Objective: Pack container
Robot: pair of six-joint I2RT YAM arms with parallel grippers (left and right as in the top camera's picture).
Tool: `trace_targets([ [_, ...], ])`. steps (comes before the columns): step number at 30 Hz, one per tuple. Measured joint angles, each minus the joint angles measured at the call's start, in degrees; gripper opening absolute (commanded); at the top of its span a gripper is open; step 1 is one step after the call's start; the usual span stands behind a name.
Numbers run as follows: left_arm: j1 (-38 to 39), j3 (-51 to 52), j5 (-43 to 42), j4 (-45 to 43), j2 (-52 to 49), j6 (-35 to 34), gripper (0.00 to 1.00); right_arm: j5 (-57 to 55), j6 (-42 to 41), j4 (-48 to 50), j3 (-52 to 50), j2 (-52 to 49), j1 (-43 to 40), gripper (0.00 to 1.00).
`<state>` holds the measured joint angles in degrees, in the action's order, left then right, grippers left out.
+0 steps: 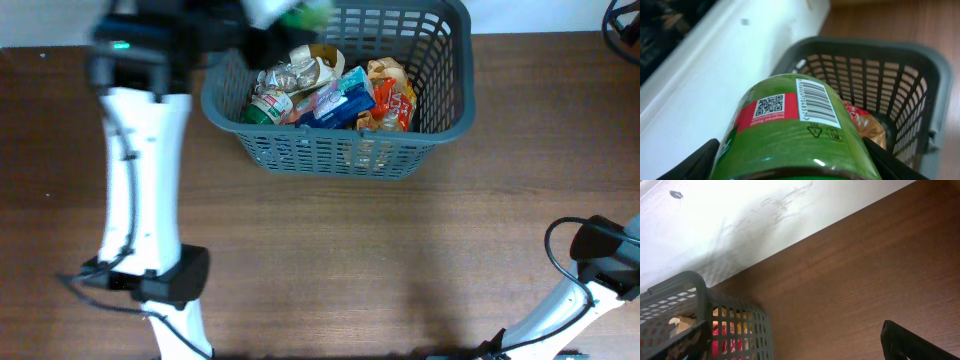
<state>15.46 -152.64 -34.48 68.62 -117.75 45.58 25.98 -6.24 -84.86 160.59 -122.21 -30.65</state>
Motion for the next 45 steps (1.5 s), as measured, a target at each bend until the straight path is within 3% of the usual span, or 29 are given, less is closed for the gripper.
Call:
trace_targets([
  [6, 6.1, 0.0, 13.2, -2.3, -9.9, 4.5, 0.02, 0.0, 0.0, 0.0, 0.0, 0.0, 0.0, 0.99],
  [7, 6.3, 0.0, 17.4, -2.6, -13.2, 4.8, 0.09, 0.0, 0.0, 0.0, 0.0, 0.0, 0.0, 0.99],
  [8, 6.3, 0.1, 19.6, -2.6, -15.3, 4.8, 0.45, 0.0, 0.0, 0.0, 0.0, 0.0, 0.0, 0.99],
  [9, 6.1, 0.1, 22.2, -2.7, -17.4, 4.5, 0.99, 0.0, 0.0, 0.0, 0.0, 0.0, 0.0, 0.99],
  [15, 5.6, 1.0, 31.1, -3.9, -23.0, -0.3, 0.99, 0.0, 0.0, 0.0, 0.0, 0.0, 0.0, 0.99],
  [24, 4.4, -8.3, 37.0, -2.3, -15.1, -15.0, 0.99, 0.0, 0.0, 0.0, 0.0, 0.0, 0.0, 0.99],
  [33, -10.8, -12.6, 38.4, 2.8, -0.6, -31.3, 0.99, 0.0, 0.0, 0.0, 0.0, 0.0, 0.0, 0.99],
  [38, -17.6, -7.0, 39.0, 10.6, -2.7, -37.7, 0.99, 0.0, 0.0, 0.0, 0.0, 0.0, 0.0, 0.99],
  [45, -22.5, 5.4, 39.0, 11.7, -5.7, -39.6, 0.99, 0.0, 0.0, 0.0, 0.0, 0.0, 0.0, 0.99],
])
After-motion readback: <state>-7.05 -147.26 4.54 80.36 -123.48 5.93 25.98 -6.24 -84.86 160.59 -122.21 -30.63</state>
